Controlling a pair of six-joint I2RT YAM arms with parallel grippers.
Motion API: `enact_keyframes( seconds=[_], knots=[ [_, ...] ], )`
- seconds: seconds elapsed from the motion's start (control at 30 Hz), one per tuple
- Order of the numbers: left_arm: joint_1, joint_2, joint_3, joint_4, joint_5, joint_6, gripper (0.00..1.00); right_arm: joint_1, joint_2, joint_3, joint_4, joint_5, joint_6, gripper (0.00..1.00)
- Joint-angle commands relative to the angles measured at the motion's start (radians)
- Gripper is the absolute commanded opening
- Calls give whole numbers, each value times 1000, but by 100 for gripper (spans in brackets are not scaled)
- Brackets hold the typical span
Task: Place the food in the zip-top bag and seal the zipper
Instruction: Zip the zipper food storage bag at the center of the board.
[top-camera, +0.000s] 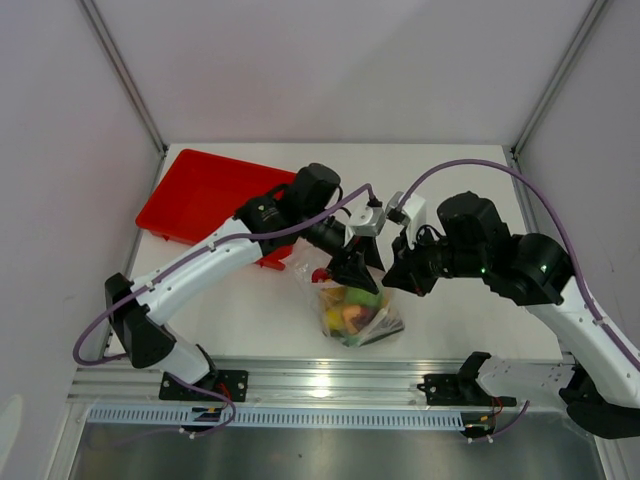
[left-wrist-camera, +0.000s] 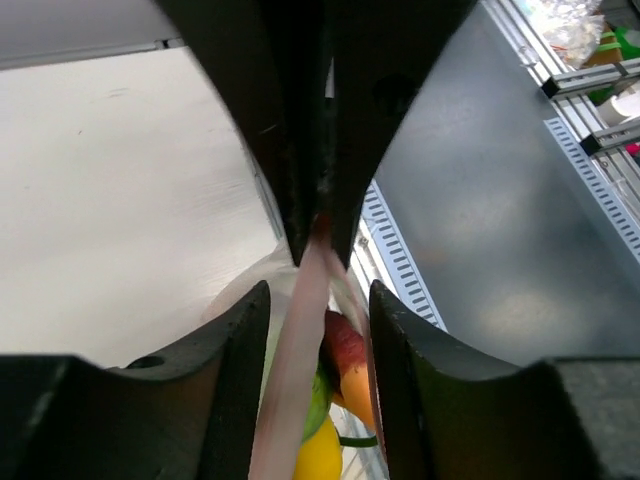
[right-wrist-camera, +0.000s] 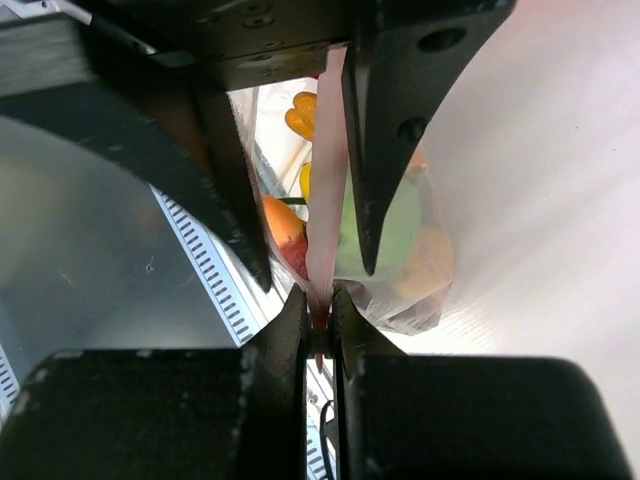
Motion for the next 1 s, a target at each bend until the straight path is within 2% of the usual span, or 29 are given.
enact_keyframes(
  seconds=[0.0,0.07,0.17,0.2,0.23,0.27,0.3,0.37,0.47,0.57,0.7,0.97],
  knots=[
    [17,-9,20,-19,-83,-54,46,11,-12,50,23,8,-28,0],
    [19,-26,1,10,-98,-74,43,10,-7,47,18,1,-31,0],
    [19,-41,-5,30,-118,-133,23,10,-7,35,35,24,-28,0],
    [17,-46,-6,30,-129,-142,12,10,-6,35,39,27,-24,0],
    [19,-50,-16,36,-135,-153,5,10,0,33,42,31,-19,4],
    [19,-58,-34,47,-141,-166,1,10,0,30,53,50,-13,13],
    [19,-66,-46,60,-155,-197,1,10,-3,23,59,60,-13,29],
    [20,-107,-107,117,-196,-249,1,10,-24,-12,90,89,24,42],
    [31,-182,-179,223,-258,-359,1,8,-93,-85,144,126,62,45],
    [40,-251,-264,292,-303,-476,0,-1,-171,-198,242,84,88,47],
    [40,-310,-328,358,-275,-512,1,-9,-226,-304,354,33,115,45],
    [42,-333,-342,366,-232,-510,1,-47,-243,-444,593,-146,96,41]
  ],
)
